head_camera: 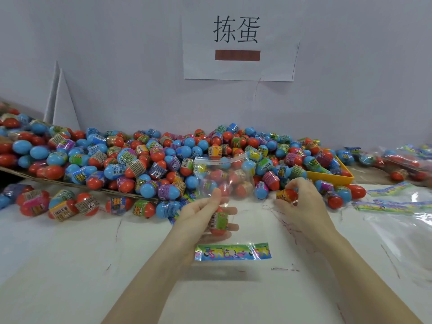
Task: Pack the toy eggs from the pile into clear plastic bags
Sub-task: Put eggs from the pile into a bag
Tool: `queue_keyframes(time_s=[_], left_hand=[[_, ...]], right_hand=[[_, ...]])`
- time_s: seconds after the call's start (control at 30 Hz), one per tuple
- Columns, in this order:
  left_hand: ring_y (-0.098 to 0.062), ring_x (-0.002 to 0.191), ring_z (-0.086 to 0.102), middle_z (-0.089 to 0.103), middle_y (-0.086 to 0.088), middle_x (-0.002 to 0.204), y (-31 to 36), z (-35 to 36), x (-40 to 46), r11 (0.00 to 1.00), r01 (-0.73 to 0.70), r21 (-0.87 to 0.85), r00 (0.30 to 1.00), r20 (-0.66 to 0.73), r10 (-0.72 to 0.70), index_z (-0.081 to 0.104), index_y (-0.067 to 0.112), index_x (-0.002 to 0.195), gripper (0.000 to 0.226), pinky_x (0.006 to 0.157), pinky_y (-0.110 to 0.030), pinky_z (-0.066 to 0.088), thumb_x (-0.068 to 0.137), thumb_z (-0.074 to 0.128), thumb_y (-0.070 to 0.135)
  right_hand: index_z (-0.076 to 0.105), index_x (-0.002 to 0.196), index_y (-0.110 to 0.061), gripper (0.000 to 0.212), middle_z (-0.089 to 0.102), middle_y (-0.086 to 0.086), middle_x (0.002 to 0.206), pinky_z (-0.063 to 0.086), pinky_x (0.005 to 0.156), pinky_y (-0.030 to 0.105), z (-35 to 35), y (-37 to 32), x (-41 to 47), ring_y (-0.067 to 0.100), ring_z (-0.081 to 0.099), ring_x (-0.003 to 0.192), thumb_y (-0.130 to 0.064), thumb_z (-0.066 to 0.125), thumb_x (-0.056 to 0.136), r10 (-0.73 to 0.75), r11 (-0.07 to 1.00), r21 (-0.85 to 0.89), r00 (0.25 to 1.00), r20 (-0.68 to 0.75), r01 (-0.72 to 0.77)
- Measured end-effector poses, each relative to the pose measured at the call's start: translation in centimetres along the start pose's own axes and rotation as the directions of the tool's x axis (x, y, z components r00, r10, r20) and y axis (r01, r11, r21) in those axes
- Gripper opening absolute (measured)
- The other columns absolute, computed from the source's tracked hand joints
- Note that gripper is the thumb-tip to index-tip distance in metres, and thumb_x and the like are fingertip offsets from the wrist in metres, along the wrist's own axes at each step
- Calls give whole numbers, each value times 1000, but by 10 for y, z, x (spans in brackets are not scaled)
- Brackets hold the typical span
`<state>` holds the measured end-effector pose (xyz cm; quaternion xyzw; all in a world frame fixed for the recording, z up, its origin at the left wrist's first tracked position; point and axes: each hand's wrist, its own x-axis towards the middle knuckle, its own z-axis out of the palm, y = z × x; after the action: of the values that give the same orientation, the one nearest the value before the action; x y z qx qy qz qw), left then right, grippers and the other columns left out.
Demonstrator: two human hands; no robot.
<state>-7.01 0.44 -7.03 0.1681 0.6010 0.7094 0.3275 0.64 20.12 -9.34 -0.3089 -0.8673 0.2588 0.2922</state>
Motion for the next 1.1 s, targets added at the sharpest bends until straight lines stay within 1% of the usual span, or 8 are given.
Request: queue_keyframes(time_s=[0.1, 0.27, 0.37, 0.53, 0.73, 0.87, 1.03, 1.1], left_hand=[[-18, 67, 71, 75, 2, 83, -1, 0, 0, 998, -35, 59, 999, 28, 33, 65, 14, 95, 48, 53, -20, 54, 66, 57, 51], [-17, 64, 71, 75, 2, 81, -3, 1, -1, 975, -128, 180, 986, 125, 106, 65, 15, 94, 45, 53, -20, 52, 62, 65, 46], [-18, 66, 71, 75, 0, 83, -3, 3, -4, 956, -198, 215, 968, 194, 157, 65, 18, 96, 51, 55, -21, 53, 55, 68, 49], [-20, 68, 71, 73, -8, 86, -2, 6, -6, 930, -264, 254, 945, 261, 197, 66, 24, 95, 47, 53, -20, 51, 54, 70, 45], [-11, 67, 70, 74, 8, 85, -1, 5, -8, 913, -288, 290, 931, 307, 197, 63, 26, 97, 45, 63, -24, 55, 60, 60, 52], [-14, 67, 71, 74, 6, 85, -1, 4, -8, 923, -264, 281, 930, 328, 166, 65, 25, 95, 39, 58, -23, 56, 65, 58, 50], [-13, 66, 70, 75, 4, 86, 1, 3, -10, 936, -223, 271, 928, 353, 119, 65, 26, 96, 35, 52, -17, 51, 74, 51, 48], [-14, 66, 70, 75, 3, 87, 1, 2, -10, 941, -210, 265, 928, 358, 106, 65, 25, 95, 33, 54, -19, 53, 77, 48, 47]], right_hand=[[49, 95, -20, 32, 59, 2, 93, 41, 62, 15, -17, -11, 1, 9, 54, 77, -14, 74, 75, 30, 961, 278, 996, -84, -5], [63, 94, -29, 41, 69, -14, 84, 50, 64, 10, -55, -56, -10, 3, 65, 81, -41, 71, 55, -37, 649, 756, 996, -80, 84], [61, 92, -36, 39, 67, -17, 83, 49, 68, 8, -58, -77, -25, 4, 65, 80, -45, 66, 54, -281, 760, 597, 958, -53, 256], [65, 108, -16, 41, 53, -10, 97, 41, 78, -1, -59, -81, -27, 8, 53, 86, -13, 73, 69, -483, 869, 99, 875, -35, 484], [48, 99, -48, 53, 60, -22, 95, 44, 78, 4, -76, -77, -28, -1, 58, 89, -13, 74, 70, -457, 882, 246, 858, 234, 402], [53, 92, -44, 40, 66, -21, 84, 39, 73, -2, -83, -79, -30, -12, 55, 92, -31, 76, 62, -398, 907, 272, 868, 298, 323], [57, 86, -39, 56, 65, -20, 80, 39, 79, 23, -92, -74, -26, -5, 58, 88, -56, 66, 33, -300, 940, 244, 917, 262, 238], [58, 79, -36, 54, 65, -20, 74, 40, 73, 20, -92, -72, -25, -4, 58, 84, -58, 65, 30, -298, 942, 232, 923, 243, 243]])
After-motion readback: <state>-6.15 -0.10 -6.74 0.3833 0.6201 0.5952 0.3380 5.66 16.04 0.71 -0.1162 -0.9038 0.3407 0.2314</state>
